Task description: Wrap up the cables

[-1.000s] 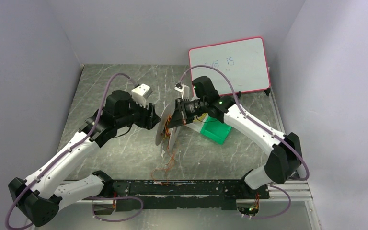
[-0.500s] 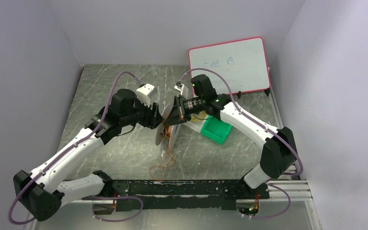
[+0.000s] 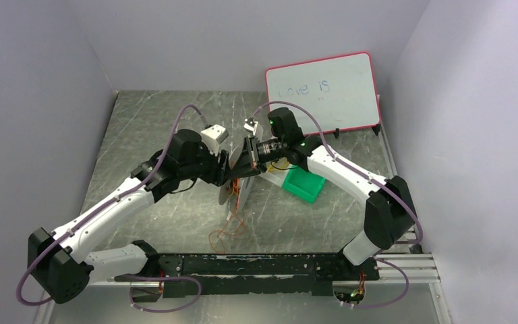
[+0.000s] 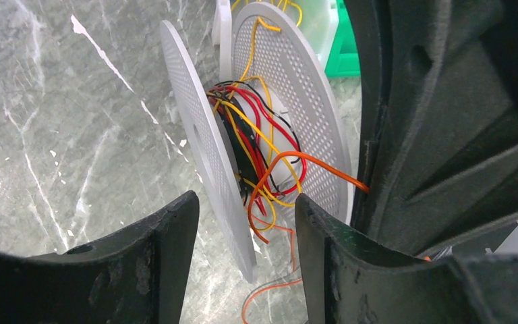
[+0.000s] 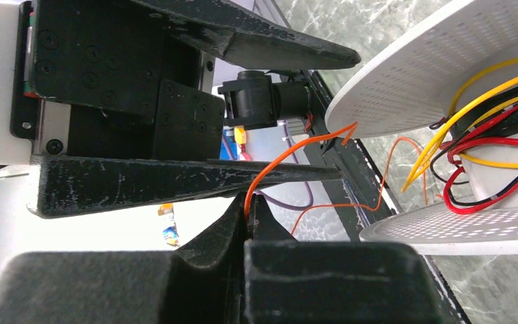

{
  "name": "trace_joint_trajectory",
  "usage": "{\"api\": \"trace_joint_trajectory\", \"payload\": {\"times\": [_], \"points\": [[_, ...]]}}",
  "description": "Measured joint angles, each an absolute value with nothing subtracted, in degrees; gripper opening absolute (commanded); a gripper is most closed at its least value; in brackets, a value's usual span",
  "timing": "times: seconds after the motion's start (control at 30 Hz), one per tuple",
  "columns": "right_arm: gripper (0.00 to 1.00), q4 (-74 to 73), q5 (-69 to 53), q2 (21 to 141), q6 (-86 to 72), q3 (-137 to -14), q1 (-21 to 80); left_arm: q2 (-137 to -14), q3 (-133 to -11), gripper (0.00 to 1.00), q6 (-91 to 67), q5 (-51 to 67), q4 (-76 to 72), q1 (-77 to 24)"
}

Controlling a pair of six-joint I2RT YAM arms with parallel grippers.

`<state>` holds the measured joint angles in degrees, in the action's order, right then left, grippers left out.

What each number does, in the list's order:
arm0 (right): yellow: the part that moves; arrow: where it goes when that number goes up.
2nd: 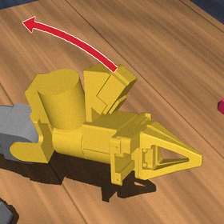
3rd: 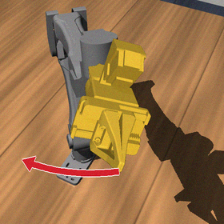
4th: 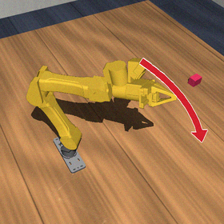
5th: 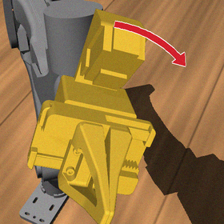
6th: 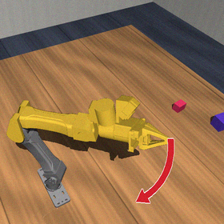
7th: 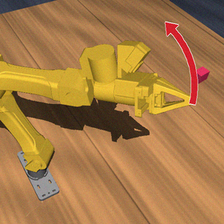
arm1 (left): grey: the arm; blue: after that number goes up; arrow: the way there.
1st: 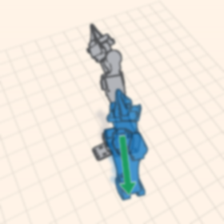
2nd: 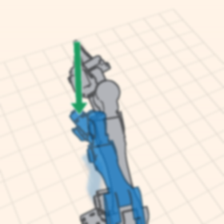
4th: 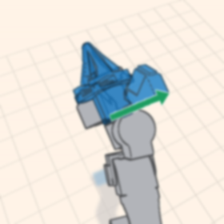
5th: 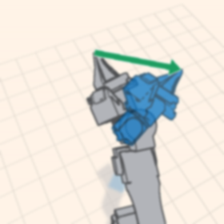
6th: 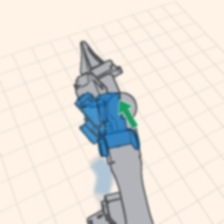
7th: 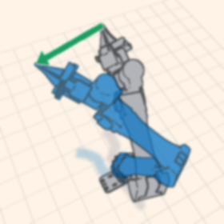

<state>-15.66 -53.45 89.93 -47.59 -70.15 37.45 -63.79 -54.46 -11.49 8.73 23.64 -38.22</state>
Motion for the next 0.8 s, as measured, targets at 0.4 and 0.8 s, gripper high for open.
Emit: {"api": "trace_joint_trajectory", "payload": {"times": [0.4,0.8], "points": [[0.0,-11.4,-54.02,89.95,-49.84,-67.9,37.45,-67.92,-54.35,0.5,-11.75,7.44,23.66,-38.41],[0.0,-5.39,-54.28,89.95,-53.74,-63.64,37.45,-68.49,-54.35,0.38,-11.97,4.6,23.92,-39.38]]}}
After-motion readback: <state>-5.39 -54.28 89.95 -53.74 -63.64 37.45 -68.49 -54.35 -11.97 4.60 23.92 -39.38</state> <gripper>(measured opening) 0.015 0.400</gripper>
